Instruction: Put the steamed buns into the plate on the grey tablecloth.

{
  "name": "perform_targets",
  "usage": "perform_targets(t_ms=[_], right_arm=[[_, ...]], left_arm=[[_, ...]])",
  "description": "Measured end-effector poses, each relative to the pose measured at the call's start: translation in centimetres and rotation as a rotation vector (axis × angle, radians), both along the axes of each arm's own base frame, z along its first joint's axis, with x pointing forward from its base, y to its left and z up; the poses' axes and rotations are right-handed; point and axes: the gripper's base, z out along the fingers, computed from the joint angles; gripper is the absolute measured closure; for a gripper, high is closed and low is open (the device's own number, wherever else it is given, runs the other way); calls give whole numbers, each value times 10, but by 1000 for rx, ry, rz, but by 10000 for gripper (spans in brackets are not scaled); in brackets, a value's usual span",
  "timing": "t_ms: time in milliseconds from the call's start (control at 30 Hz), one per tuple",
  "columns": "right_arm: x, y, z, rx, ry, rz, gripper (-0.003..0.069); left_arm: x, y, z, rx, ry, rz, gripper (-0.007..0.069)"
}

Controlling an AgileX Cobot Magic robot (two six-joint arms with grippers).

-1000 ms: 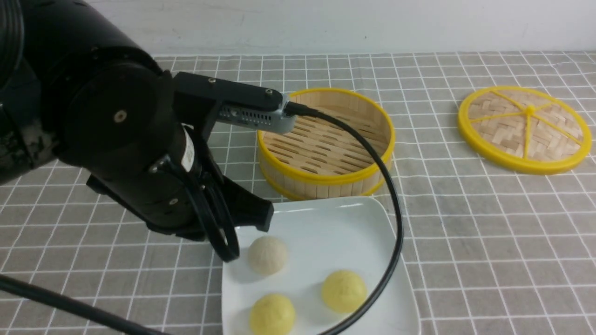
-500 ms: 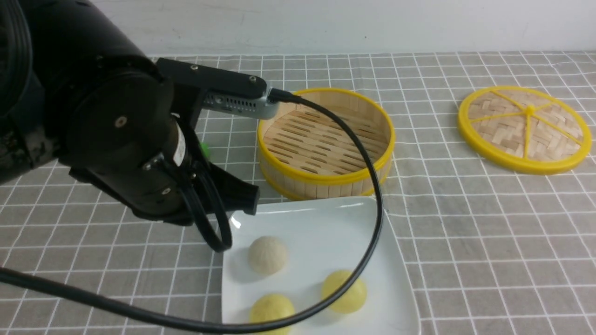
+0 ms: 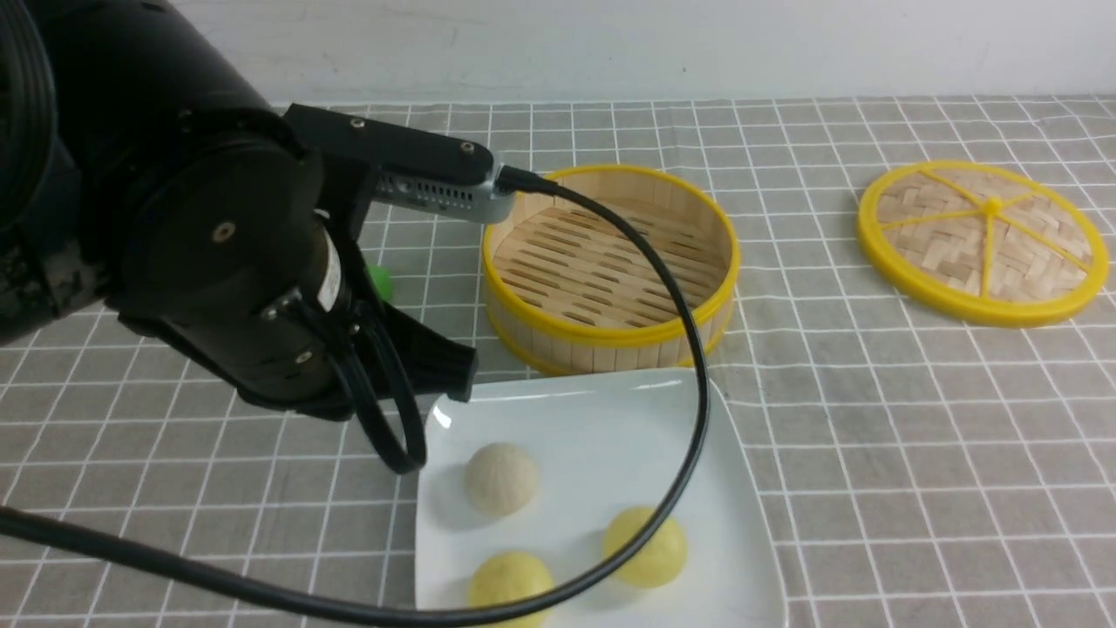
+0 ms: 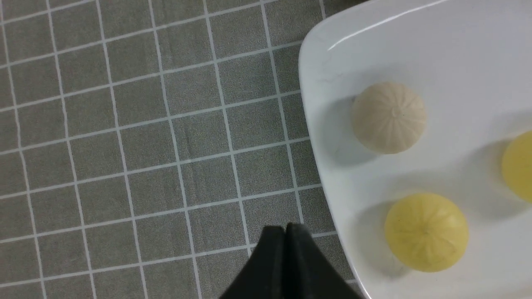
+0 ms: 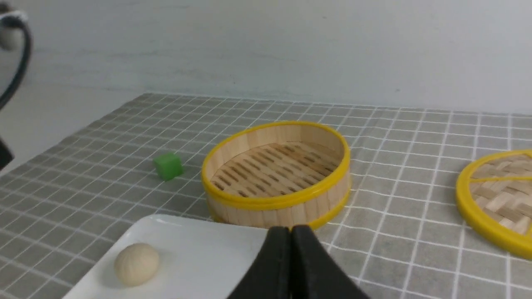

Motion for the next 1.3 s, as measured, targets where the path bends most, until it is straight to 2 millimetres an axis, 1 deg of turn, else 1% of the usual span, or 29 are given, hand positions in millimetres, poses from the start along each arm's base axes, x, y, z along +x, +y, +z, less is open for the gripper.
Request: perform_targets(t_ms=[33, 133, 167, 233, 267, 333, 433, 500, 533, 600, 700, 833, 900, 933, 1133, 1233, 1300], right_arm=[[0, -4, -7, 9, -5, -66, 645], [0, -12, -31, 12, -6, -185, 644], [0, -12, -35, 10, -3, -193, 644], [1, -17, -63, -7, 44, -282, 641], [1, -19, -73, -13, 68, -309, 640], [2, -21, -92, -19, 117, -353, 636], [0, -23, -109, 5, 162, -393, 632], [-2, -25, -112, 22, 186, -427, 628], [-2, -25, -113, 24, 188, -431, 627], [-3, -27, -114, 32, 203, -473, 624], [-3, -28, -114, 31, 219, -488, 620], [-4, -28, -115, 27, 239, -492, 615], [-4, -28, -115, 27, 241, -492, 613], [-4, -28, -115, 26, 243, -493, 610], [-4, -28, -115, 26, 244, -493, 601], [-4, -28, -115, 27, 244, -493, 594], [-4, -28, -115, 26, 245, -493, 592]], left_arm=[[0, 0, 0, 4, -4, 0, 613], [1, 1, 0, 8, -8, -1, 613], [1, 1, 0, 8, -8, -1, 613], [0, 1, 1, 20, -8, -19, 613], [-1, 3, 3, 25, -10, -30, 613], [-5, 6, 8, 30, -23, -59, 613], [-14, 14, 20, 16, -60, -88, 611], [-20, 21, 29, -1, -93, -99, 611], [-21, 22, 30, -3, -95, -100, 611], [-28, 30, 41, -28, -141, -103, 610], [-37, 38, 51, -52, -179, -102, 610], [-55, 58, 64, -70, -205, -79, 606], [-60, 63, 67, -72, -214, -73, 605], [-66, 69, 72, -83, -231, -68, 603], [-86, 89, 86, -130, -305, -78, 603], [-95, 97, 90, -158, -334, -77, 603], [-101, 103, 90, -168, -346, -76, 602]])
